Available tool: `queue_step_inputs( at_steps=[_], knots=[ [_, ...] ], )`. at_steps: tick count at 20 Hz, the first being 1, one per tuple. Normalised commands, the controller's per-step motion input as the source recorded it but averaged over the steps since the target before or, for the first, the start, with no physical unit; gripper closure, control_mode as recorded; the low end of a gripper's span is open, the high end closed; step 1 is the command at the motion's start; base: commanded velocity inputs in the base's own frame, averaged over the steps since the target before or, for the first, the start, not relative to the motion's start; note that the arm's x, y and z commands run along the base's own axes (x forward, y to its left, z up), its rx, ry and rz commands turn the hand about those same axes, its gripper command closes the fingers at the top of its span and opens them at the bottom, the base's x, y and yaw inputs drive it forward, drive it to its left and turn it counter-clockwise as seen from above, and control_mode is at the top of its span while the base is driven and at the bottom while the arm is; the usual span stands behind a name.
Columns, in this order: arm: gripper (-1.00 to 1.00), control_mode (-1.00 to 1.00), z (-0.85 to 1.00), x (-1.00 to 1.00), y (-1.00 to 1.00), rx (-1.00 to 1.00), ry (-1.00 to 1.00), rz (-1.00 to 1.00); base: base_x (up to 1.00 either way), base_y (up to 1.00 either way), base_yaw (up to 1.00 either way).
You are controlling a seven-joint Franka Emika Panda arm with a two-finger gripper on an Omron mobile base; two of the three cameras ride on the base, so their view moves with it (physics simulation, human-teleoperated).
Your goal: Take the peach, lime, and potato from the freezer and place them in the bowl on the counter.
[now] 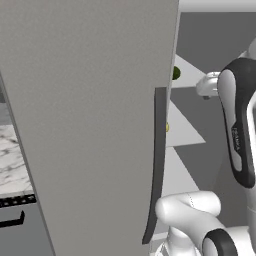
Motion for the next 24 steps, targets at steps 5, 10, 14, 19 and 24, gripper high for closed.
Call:
queue_step_inputs(
  at_steps=[5, 10, 14, 19, 24],
  knots=[
    [-1.00, -1.00, 0.00, 0.82, 0.00, 0.03, -0.07, 0.06, 0.00, 0.00, 0.00],
    [-1.00, -1.00, 0.00, 0.61, 0.00, 0.00, -0.11, 0.10, 0.00, 0.00, 0.00],
    [-1.00, -1.00, 0.00, 0.54, 0.00, 0.00, -0.09, 0.10, 0.00, 0.00, 0.00],
    [-1.00, -1.00, 0.00, 0.46, 0.00, 0.00, 0.01, 0.03, 0.00, 0.00, 0.00],
    [-1.00, -1.00, 0.00, 0.33, 0.00, 0.00, 0.00, 0.03, 0.00, 0.00, 0.00]
  ],
)
